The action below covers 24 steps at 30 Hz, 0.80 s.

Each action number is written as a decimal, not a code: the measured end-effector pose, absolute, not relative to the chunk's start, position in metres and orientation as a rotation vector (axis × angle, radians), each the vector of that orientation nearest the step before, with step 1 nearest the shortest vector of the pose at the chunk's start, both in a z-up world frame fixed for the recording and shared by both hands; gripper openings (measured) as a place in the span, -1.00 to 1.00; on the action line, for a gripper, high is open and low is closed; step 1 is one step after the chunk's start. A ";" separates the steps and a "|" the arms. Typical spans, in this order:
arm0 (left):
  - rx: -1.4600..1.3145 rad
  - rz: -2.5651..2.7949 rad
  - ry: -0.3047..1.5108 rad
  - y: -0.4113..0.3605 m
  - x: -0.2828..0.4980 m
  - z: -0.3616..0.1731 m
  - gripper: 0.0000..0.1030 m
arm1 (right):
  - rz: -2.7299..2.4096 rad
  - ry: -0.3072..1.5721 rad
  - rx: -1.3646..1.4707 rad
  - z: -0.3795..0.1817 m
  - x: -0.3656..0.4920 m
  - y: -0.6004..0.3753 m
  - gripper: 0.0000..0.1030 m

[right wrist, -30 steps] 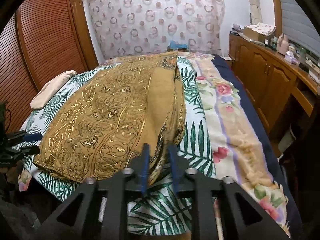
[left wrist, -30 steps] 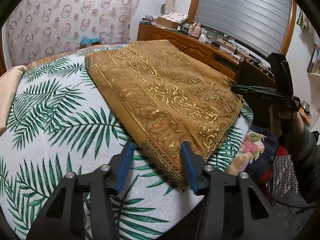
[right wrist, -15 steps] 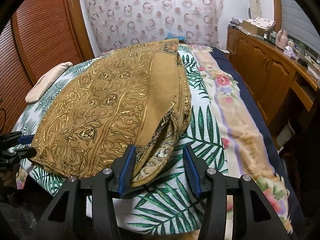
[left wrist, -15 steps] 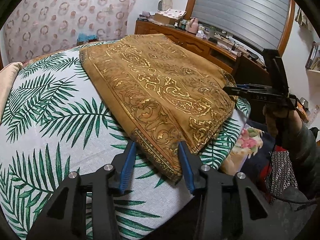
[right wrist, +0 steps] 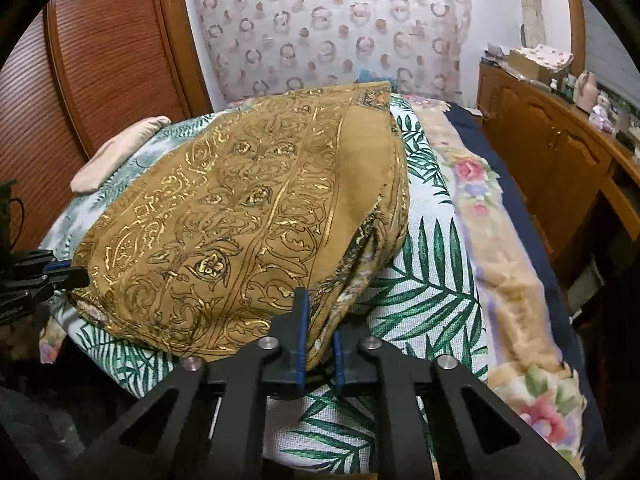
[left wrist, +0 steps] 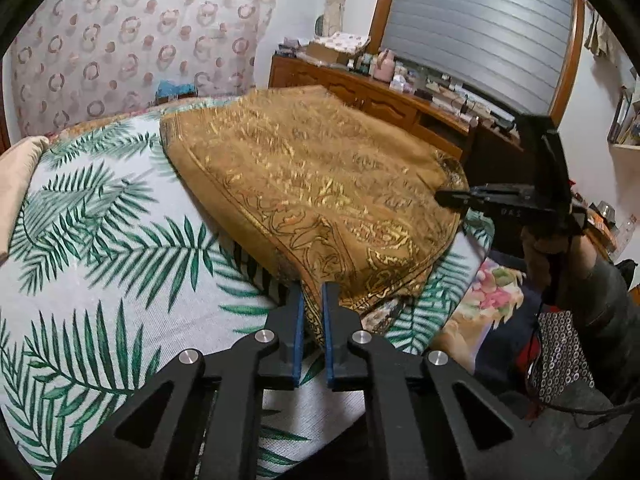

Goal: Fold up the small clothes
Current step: 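Grasp the folded shirt's edge with the left gripper while the right gripper grasps it too, lift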

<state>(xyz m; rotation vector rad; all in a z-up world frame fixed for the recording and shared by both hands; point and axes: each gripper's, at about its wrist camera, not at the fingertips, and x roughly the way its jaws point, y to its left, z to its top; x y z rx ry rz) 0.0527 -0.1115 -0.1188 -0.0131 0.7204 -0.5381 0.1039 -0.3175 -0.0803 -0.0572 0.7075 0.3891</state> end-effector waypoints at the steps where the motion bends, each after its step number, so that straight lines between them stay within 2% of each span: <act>1: -0.018 -0.538 0.710 -0.111 0.052 -0.115 -0.84 | 0.390 0.700 -0.048 -0.080 0.103 -0.318 -0.88; 12: -0.073 -0.560 0.587 -0.098 0.061 -0.063 -0.85 | 0.418 0.542 -0.009 -0.047 0.084 -0.328 -0.90; 24: -0.082 -0.517 0.498 -0.087 0.141 -0.011 -0.85 | 0.446 0.432 -0.031 -0.007 0.133 -0.320 -0.90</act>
